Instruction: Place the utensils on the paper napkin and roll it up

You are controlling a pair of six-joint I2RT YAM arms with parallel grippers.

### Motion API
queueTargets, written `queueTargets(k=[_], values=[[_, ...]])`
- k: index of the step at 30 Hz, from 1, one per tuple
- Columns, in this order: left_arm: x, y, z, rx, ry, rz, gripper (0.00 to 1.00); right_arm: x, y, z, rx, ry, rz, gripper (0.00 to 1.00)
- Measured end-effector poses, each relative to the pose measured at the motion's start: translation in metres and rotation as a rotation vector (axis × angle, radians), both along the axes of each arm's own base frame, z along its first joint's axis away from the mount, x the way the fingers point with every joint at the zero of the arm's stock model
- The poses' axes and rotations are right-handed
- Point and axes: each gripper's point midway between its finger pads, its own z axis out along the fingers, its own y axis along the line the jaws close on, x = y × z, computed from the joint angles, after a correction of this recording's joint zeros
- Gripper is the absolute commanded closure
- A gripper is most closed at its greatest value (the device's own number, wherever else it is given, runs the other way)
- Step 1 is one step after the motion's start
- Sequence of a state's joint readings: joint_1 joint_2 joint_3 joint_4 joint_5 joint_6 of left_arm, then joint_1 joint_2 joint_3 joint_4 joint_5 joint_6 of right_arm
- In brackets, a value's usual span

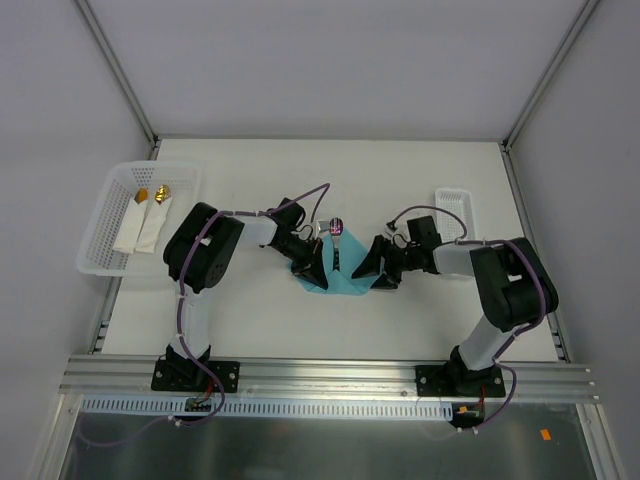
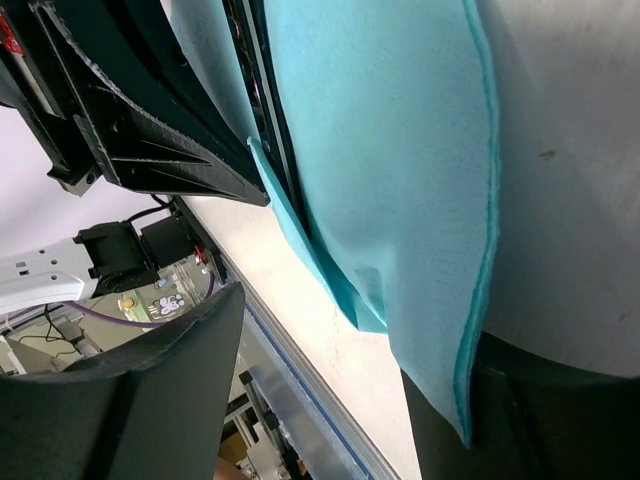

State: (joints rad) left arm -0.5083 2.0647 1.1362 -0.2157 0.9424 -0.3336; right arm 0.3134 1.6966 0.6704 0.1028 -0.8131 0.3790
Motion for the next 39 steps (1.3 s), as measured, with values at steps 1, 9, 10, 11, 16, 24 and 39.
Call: queueTargets(k=[1, 9, 10, 11, 16, 24, 39], values=[[0.000, 0.000, 0.000, 0.000, 0.000, 0.000, 1.00, 0.000, 0.001, 0.000, -0.001, 0.002, 0.006, 0.35], [0.000, 0.000, 0.000, 0.000, 0.003, 0.003, 1.00, -0.004, 0.011, -0.004, -0.095, -0.039, 0.054, 0.47], [0.000, 0.000, 0.000, 0.001, 0.005, 0.004, 1.00, -0.005, 0.011, -0.005, -0.113, -0.044, 0.061, 0.48], [0.000, 0.000, 0.000, 0.001, 0.006, 0.004, 1.00, -0.006, 0.012, -0.006, -0.125, -0.045, 0.062, 0.48], [0.000, 0.000, 0.000, 0.002, 0.008, 0.006, 1.00, -0.004, 0.008, -0.006, -0.172, -0.064, 0.046, 0.47], [0.001, 0.002, 0.000, 0.004, 0.013, 0.014, 1.00, 0.003, -0.029, -0.006, -0.300, -0.077, -0.066, 0.70], [0.001, 0.002, -0.001, 0.003, 0.012, 0.015, 1.00, 0.005, -0.042, -0.002, -0.416, -0.070, -0.077, 0.83]])
